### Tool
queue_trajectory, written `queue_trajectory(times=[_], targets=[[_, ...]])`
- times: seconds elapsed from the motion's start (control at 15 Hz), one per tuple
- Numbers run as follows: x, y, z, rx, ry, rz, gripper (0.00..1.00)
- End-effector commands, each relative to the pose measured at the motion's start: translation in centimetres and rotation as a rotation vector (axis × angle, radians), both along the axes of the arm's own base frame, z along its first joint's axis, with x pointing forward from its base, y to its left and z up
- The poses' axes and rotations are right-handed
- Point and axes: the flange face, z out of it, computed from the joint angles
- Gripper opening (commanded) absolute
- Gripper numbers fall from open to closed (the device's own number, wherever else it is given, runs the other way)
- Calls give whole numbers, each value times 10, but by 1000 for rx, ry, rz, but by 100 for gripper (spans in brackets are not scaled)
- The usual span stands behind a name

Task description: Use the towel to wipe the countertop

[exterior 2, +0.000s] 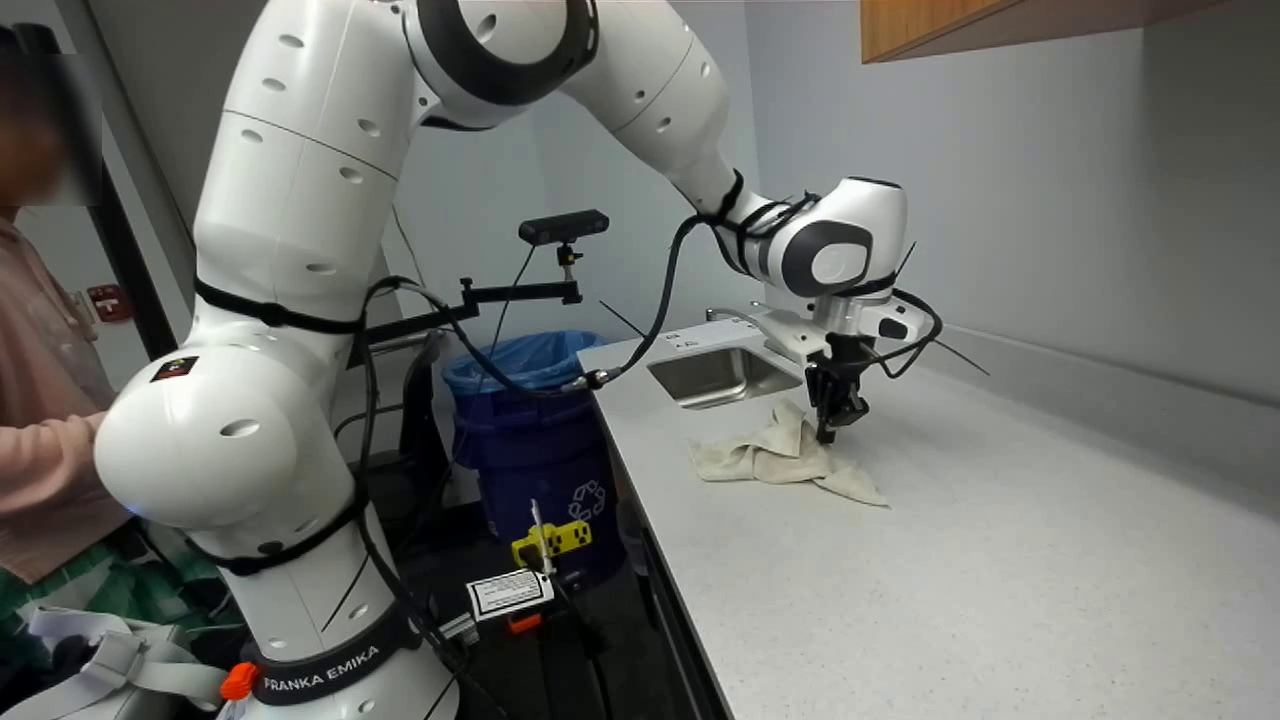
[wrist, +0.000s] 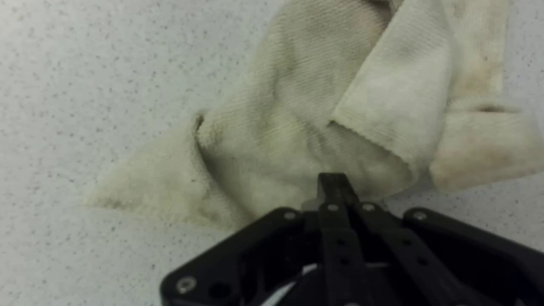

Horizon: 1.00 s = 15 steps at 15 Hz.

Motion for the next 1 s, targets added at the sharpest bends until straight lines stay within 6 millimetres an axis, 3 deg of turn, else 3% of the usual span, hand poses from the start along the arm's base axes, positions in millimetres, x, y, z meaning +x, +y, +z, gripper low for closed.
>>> queue_trajectory(times=[0.0,0.27,0.67,0.93], targets=[[-20,-3,29,-6,-28,33,0],[-36,-1,39,14,-24,42,0],[-63,22,2,73,59,69,0],[-62,23,-16,57,84,76,0]])
